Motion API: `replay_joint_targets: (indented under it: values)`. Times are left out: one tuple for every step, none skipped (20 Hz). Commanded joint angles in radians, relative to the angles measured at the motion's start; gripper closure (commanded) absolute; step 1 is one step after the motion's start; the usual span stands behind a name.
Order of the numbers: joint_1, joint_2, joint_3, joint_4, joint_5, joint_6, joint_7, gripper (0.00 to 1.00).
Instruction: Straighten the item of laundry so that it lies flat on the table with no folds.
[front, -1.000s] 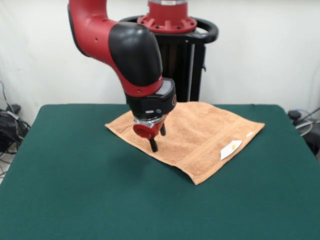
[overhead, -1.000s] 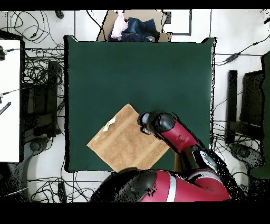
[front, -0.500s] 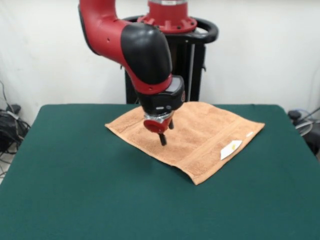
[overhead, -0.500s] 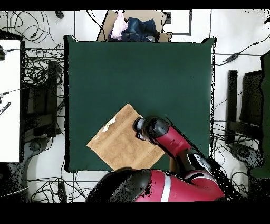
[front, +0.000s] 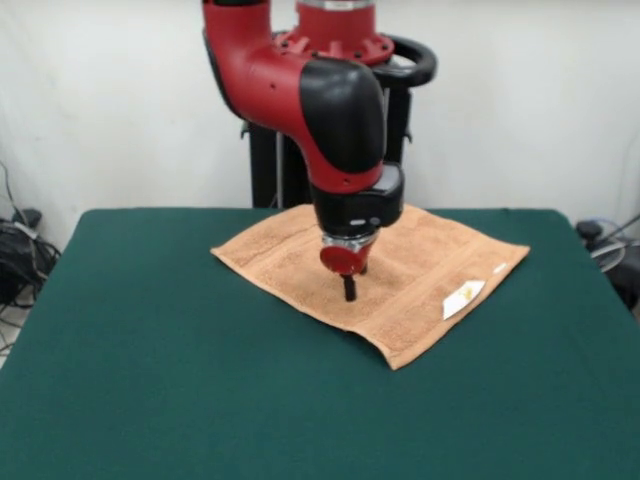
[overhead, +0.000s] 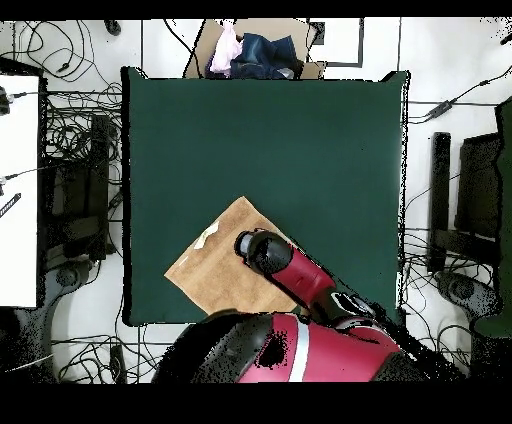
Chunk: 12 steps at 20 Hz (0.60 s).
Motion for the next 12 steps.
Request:
replay_joint_targets:
  values:
    - [0.08, 0.061, 0.13, 0.044, 0.089, -0.015, 0.182, 0.0]
    - [0.093, 0.056, 0.124, 0.039, 0.099, 0.001, 0.185, 0.0]
    - [0.109, 0.051, 0.114, 0.033, 0.108, 0.022, 0.186, 0.0]
    - [0.117, 0.048, 0.109, 0.031, 0.114, 0.035, 0.186, 0.0]
    - [0.124, 0.047, 0.11, 0.032, 0.124, 0.038, 0.191, 0.0]
    - [0.131, 0.046, 0.113, 0.033, 0.134, 0.039, 0.195, 0.0]
    - [0.141, 0.046, 0.114, 0.033, 0.145, 0.041, 0.199, 0.0]
    - [0.15, 0.045, 0.108, 0.029, 0.153, 0.051, 0.198, 0.0]
    - [0.163, 0.046, 0.104, 0.027, 0.164, 0.057, 0.201, 0.0]
    - [0.141, 0.051, 0.095, 0.022, 0.16, 0.065, 0.179, 0.0]
    - [0.143, 0.054, 0.096, 0.024, 0.166, 0.06, 0.176, 0.0]
    - [0.133, 0.06, 0.098, 0.023, 0.167, 0.058, 0.165, 0.0]
